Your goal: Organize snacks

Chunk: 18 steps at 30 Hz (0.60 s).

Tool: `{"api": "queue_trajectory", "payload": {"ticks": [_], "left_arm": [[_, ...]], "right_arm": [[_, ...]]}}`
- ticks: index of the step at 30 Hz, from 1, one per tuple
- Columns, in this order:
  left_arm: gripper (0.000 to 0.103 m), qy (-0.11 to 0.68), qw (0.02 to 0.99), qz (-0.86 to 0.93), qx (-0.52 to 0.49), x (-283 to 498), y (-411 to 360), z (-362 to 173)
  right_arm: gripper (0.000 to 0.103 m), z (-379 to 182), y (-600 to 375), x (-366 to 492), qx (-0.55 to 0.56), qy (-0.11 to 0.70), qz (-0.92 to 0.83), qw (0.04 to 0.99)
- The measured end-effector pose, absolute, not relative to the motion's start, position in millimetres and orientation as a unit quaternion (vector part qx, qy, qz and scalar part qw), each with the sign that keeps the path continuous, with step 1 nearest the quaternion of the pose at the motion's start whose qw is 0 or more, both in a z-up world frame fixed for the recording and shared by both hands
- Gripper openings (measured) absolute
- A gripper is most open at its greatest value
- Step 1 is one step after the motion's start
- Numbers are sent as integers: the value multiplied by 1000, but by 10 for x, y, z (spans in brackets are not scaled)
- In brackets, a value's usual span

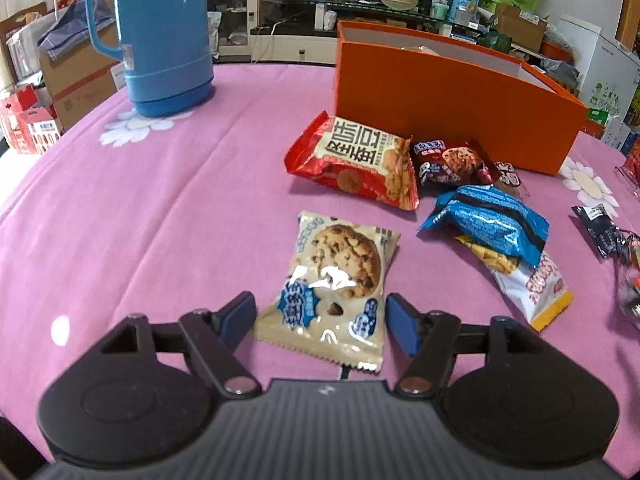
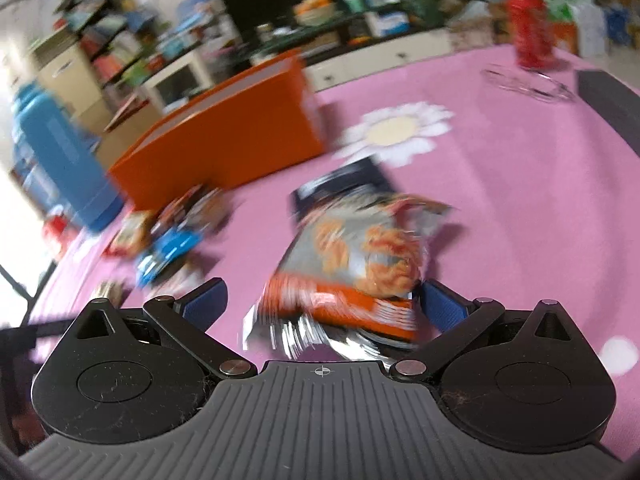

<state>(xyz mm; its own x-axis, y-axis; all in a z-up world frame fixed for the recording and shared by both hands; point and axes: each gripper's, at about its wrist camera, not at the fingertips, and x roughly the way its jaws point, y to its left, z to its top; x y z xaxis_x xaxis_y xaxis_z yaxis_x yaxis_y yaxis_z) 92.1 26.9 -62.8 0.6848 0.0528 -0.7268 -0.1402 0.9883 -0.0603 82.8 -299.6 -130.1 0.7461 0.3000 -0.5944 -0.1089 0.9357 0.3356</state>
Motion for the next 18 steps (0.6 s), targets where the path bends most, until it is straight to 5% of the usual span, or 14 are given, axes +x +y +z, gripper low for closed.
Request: {"api": "queue_trajectory", "payload": {"ticks": [7,18], "left_arm": [[69,389,912,39,-122,850,510,-566],[77,387,914,35,-113,845,455,-570]], "right_arm": [[94,-1219,-2821,399,129,311,122,934],[94,-1129,-2818,1070,185,338,18,923]]}}
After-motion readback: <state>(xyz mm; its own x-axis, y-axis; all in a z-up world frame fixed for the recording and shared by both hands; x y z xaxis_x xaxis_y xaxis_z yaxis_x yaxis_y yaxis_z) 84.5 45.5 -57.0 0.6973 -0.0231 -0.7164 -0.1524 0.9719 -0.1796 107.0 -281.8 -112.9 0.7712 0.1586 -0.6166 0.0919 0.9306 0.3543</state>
